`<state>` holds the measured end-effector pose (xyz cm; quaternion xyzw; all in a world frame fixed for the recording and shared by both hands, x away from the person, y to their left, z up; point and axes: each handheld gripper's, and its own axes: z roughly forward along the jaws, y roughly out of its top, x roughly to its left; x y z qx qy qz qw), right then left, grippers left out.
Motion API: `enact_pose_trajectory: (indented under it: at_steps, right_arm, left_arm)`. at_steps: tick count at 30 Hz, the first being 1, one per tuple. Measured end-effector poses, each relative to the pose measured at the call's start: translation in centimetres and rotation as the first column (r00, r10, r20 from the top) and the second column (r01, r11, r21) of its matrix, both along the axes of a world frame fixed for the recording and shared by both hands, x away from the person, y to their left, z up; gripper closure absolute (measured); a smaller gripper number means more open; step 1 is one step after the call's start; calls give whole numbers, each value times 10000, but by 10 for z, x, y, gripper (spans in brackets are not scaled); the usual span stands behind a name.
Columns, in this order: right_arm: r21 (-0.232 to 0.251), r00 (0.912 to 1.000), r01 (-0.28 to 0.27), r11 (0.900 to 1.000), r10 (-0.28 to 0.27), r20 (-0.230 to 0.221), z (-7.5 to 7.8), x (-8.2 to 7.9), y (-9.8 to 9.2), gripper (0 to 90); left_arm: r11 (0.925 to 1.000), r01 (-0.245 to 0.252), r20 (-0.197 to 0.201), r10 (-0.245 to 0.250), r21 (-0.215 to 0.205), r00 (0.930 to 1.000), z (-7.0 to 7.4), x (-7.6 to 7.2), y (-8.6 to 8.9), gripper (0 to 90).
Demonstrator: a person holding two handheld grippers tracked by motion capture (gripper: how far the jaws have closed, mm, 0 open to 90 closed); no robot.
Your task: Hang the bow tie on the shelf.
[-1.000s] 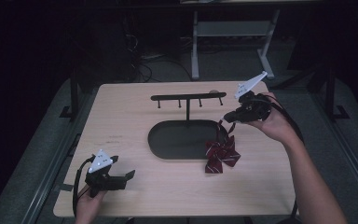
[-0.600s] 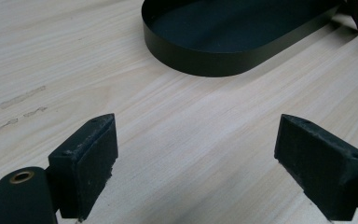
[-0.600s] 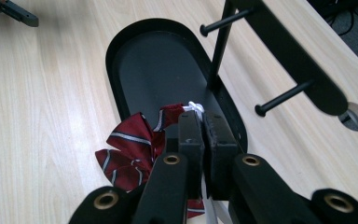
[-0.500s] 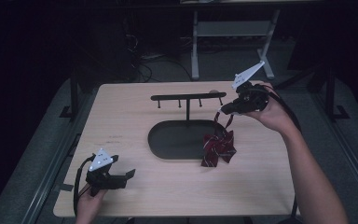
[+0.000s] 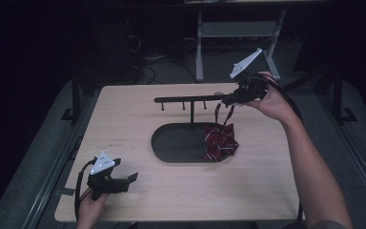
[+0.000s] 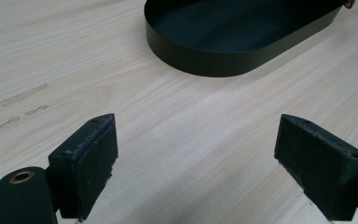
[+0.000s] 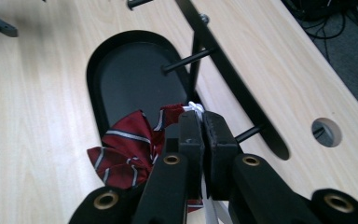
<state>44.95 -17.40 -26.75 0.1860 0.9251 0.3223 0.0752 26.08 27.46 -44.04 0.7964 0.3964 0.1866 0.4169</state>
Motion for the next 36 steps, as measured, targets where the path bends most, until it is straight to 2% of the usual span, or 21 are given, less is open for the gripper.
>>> enact_pose_trajectory:
  at_steps: [8, 14, 21, 25, 33, 36]
  right_arm:
    - [29, 9998, 90, 10000, -89, -177, -6, 17, 0, 869]
    - [-19, 9999, 93, 10000, -93, -91, -7, 21, 5, 868]
    - [-131, 9999, 106, 9999, -106, 61, -9, 22, 7, 856]
    - [-208, 9995, 167, 9996, -161, 275, -12, 22, 9, 817]
    - [-93, 9994, 156, 9998, -153, 298, -13, 19, 9, 787]
    - [162, 9996, 145, 9998, -149, 250, -13, 17, 7, 782]
  left_arm:
    - [10000, -57, -17, 57, -80, 10000, 0, 0, 1, 130]
    - [10000, -29, -16, 29, -87, 10000, 0, 0, 1, 130]
    - [9999, -14, -18, 14, -105, 10000, 0, 0, 1, 130]
    - [9999, 2, -15, -2, -110, 10000, 0, 0, 1, 130]
    - [10000, 8, -12, -8, -94, 10000, 0, -1, 0, 130]
    - [10000, 52, 8, -52, -64, 10000, 1, -1, 0, 130]
